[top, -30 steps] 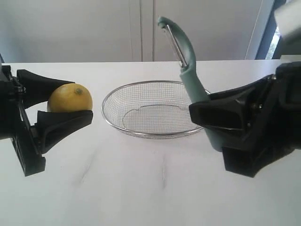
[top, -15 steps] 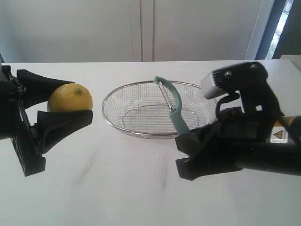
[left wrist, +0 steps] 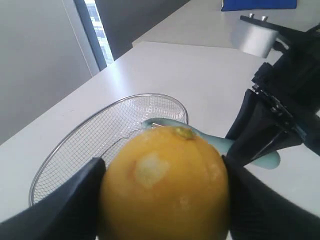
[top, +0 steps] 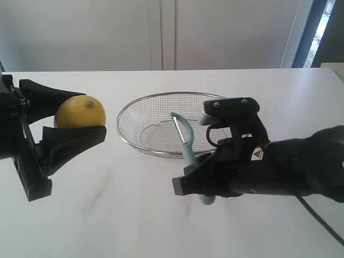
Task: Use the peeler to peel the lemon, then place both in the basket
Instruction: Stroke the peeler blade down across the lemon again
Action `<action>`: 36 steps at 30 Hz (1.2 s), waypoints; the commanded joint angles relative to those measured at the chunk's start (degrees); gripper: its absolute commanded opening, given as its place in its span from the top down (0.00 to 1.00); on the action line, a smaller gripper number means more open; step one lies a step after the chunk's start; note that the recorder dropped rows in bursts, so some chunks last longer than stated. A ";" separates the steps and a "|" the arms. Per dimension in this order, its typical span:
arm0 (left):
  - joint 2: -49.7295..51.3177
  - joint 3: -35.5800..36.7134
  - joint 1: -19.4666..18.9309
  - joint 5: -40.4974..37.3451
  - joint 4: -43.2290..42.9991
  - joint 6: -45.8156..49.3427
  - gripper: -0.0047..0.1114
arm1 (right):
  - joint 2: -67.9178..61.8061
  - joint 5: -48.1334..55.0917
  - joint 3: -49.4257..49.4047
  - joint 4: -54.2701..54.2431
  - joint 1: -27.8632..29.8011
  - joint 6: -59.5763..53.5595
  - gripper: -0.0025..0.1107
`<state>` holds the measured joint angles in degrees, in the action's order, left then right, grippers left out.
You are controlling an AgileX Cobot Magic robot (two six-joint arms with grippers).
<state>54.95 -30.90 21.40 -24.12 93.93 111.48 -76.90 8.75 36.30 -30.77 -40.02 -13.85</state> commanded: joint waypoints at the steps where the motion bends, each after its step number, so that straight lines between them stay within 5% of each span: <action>1: -0.21 -0.36 0.10 -1.34 1.78 -0.29 0.96 | -1.11 1.58 3.09 -7.43 0.09 -8.77 0.98; 8: -0.21 -0.36 0.10 -1.34 1.78 -0.29 0.96 | -3.99 12.33 5.81 -44.15 0.09 -45.99 0.98; 13: -0.21 -0.36 0.10 -1.34 1.78 -0.29 0.96 | -6.77 19.64 5.81 -62.55 0.09 -61.18 0.98; 36: -0.21 -0.36 0.10 1.54 1.47 -0.29 0.96 | -7.48 27.15 5.93 -69.18 0.09 -62.89 0.98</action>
<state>54.95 -30.90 21.40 -22.34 93.93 111.48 -86.10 34.91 41.73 -99.55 -40.02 -75.98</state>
